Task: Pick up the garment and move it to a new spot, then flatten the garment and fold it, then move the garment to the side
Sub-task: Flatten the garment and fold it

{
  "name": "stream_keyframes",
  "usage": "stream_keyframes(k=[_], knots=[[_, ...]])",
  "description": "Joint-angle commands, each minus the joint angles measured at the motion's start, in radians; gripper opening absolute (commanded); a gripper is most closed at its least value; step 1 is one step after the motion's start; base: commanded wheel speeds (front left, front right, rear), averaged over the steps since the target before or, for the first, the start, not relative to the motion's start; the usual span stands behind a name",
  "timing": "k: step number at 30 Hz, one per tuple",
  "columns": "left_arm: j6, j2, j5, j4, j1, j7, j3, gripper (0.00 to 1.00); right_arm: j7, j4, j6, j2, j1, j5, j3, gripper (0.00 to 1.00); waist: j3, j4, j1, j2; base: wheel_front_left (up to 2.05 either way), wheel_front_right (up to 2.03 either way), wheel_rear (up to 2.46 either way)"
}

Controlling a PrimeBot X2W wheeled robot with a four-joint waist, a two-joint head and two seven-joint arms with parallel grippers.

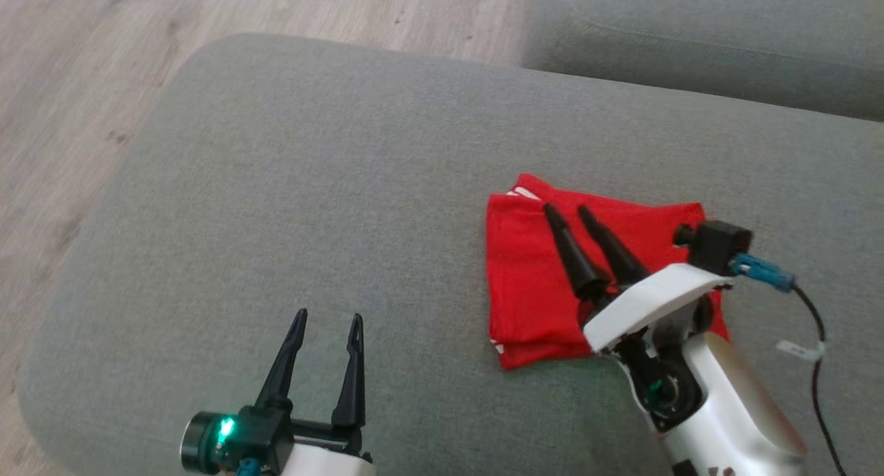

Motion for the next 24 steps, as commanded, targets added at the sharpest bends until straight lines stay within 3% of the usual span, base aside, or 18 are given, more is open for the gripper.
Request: stream_keyframes(k=[1,7,15,20,24], knots=[[0.001,-0.010,0.003,-0.027,-0.032,-0.010,0.038,1.00,-0.031,-0.040,-0.001,0.014,-0.029,-0.018,-0.001,1.00,-0.017,-0.019,0.0000,0.0000,0.00,0.00,0.00],[0.007,-0.012,-0.002,-0.028,-0.012,-0.010,0.062,1.00,-0.142,-0.067,-0.001,-0.043,0.008,-0.080,-0.085,1.00,-0.062,-0.074,0.0000,0.0000,0.00,0.00,0.00],[0.025,-0.013,-0.018,-0.035,0.032,-0.010,0.111,1.00,-0.314,-0.072,-0.001,-0.210,0.129,-0.217,-0.148,1.00,-0.109,-0.130,0.0000,0.0000,0.00,0.00,0.00],[0.035,-0.015,-0.036,-0.042,0.065,-0.010,0.127,1.00,-0.344,-0.066,-0.001,-0.252,0.226,-0.286,-0.173,1.00,-0.127,-0.151,0.0000,0.0000,0.00,0.00,0.00],[0.039,-0.016,-0.042,-0.057,0.112,-0.010,0.138,1.00,-0.347,-0.113,-0.001,-0.227,0.353,-0.384,-0.235,1.00,-0.149,-0.173,0.0000,0.0000,0.00,0.00,0.00]])
